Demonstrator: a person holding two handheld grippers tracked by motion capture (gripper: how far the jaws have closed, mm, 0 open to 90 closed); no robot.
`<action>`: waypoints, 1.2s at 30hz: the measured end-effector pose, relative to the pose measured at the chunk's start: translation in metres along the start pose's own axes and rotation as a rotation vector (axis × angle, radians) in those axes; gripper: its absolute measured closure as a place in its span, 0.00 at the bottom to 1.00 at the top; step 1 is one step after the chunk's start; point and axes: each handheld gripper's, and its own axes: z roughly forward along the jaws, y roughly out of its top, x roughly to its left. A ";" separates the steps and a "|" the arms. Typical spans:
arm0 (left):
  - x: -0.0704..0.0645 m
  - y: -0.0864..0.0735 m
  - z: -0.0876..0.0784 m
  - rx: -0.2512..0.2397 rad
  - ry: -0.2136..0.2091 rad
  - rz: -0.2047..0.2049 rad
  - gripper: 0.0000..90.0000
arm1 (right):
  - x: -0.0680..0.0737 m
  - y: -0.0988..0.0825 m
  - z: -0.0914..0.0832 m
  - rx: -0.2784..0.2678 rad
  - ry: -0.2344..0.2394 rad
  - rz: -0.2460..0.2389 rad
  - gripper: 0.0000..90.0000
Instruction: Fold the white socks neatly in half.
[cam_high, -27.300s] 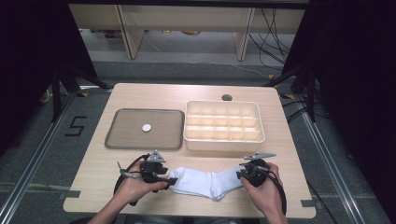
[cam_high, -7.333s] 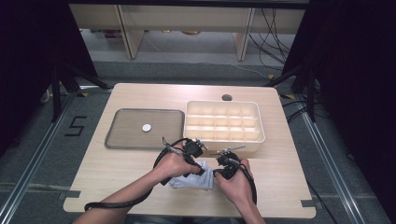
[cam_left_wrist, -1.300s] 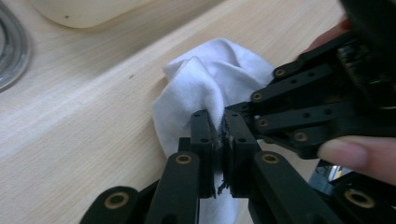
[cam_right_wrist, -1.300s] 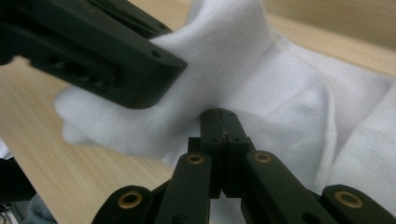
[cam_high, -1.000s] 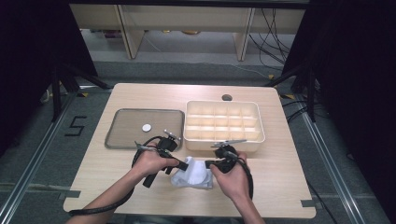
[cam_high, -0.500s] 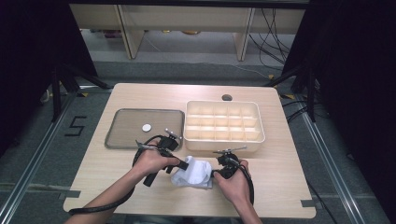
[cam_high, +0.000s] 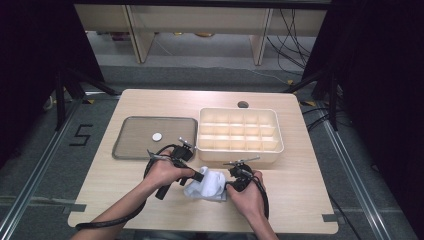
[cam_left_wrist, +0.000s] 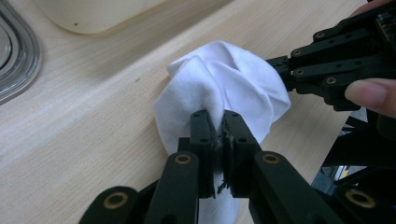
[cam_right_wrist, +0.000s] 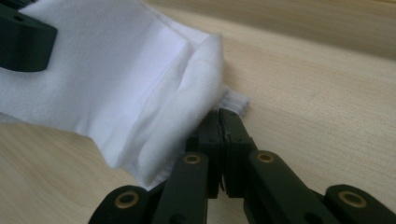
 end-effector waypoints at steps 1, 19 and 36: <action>-0.001 0.000 0.000 0.002 -0.001 0.003 0.93 | 0.001 0.000 0.000 0.007 0.003 0.003 0.98; -0.010 0.007 0.005 0.009 -0.018 0.017 0.93 | -0.001 0.002 0.004 -0.005 0.005 -0.005 0.99; -0.011 0.012 0.005 0.006 -0.018 0.016 0.93 | 0.004 0.003 0.008 -0.022 0.011 -0.030 1.00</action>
